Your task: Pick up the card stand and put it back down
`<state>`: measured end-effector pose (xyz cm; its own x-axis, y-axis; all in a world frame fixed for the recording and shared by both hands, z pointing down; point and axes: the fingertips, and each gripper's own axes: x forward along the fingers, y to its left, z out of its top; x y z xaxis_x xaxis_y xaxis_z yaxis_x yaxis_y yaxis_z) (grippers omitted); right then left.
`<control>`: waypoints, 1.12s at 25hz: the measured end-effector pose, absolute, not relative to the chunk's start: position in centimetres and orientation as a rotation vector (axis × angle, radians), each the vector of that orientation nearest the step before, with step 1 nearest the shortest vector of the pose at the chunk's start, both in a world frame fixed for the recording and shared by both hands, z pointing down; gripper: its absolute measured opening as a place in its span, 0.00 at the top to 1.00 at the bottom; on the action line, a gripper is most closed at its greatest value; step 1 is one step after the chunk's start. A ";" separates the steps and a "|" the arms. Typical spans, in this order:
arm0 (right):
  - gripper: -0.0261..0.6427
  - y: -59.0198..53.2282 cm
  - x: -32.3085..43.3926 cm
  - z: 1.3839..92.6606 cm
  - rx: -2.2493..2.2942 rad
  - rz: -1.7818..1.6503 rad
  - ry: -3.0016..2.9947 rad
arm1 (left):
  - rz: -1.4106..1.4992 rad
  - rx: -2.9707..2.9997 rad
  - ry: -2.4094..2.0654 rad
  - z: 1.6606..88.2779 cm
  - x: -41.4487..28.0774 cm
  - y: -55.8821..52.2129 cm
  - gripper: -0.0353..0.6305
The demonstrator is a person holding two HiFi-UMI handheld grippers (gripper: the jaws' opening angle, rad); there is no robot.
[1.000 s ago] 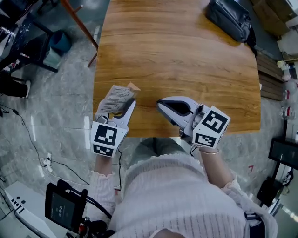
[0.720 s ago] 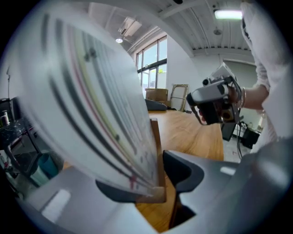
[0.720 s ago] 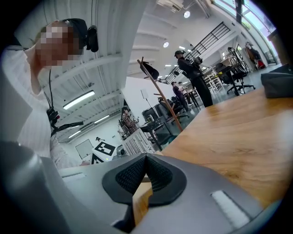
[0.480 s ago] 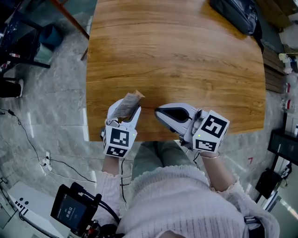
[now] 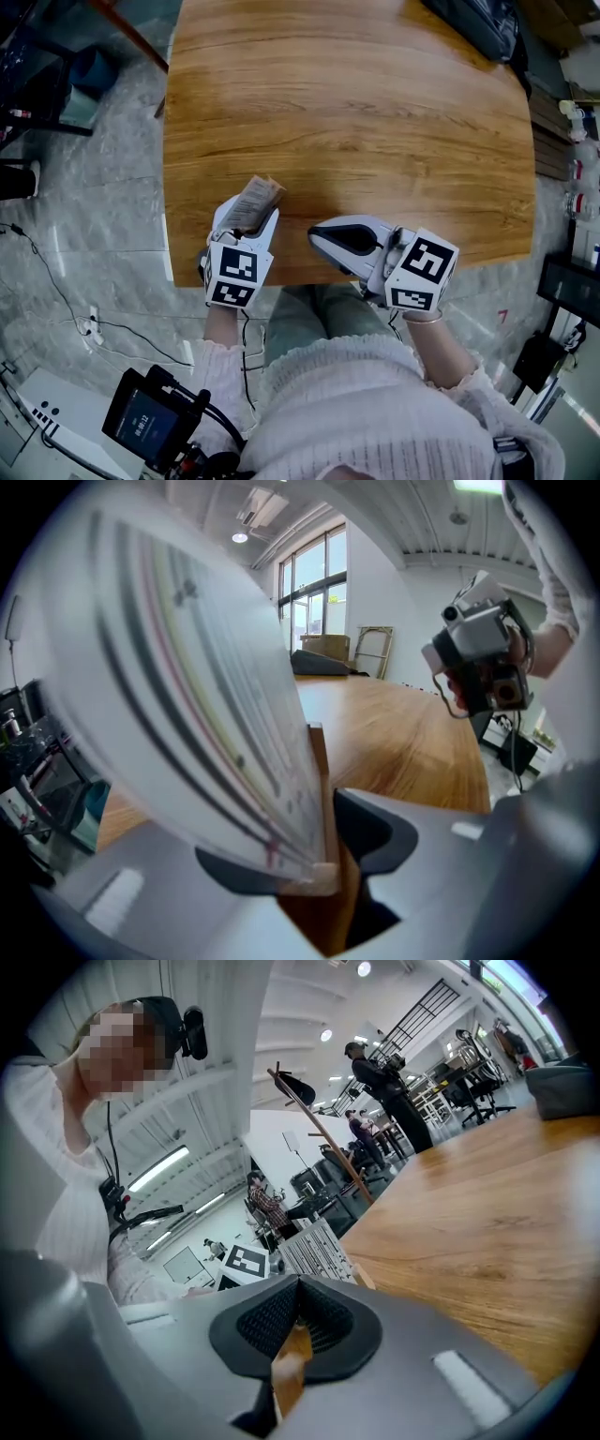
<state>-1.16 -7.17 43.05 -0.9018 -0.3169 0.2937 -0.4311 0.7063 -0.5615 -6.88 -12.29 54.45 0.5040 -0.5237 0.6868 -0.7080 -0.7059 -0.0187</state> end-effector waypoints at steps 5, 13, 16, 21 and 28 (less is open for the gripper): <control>0.96 -7.2 -1.1 43.1 0.611 0.967 -2.740 | 1.044 2.485 -1.036 54.9 -6.7 -12.2 0.66; 0.96 -6.9 -1.3 42.9 0.603 0.952 -2.745 | 1.044 2.459 -1.121 55.0 -6.9 -12.5 0.63; 0.96 -6.7 -1.3 42.5 0.598 0.939 -2.751 | 1.008 2.442 -1.168 54.1 -7.3 -12.8 0.60; 0.96 -6.3 -1.2 41.1 0.603 0.882 -2.765 | 0.922 2.421 -1.204 51.4 -8.4 -12.0 0.58; 0.96 -5.8 -0.6 39.4 0.650 0.790 -2.785 | 0.907 2.410 -1.343 46.9 -11.2 -9.9 0.58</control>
<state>-0.64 -5.79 39.42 -0.8894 -0.3621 0.2790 -0.4547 0.7637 -0.4583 -11.21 -9.92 46.90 0.3857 -0.6835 0.6197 -0.8304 -0.5500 -0.0897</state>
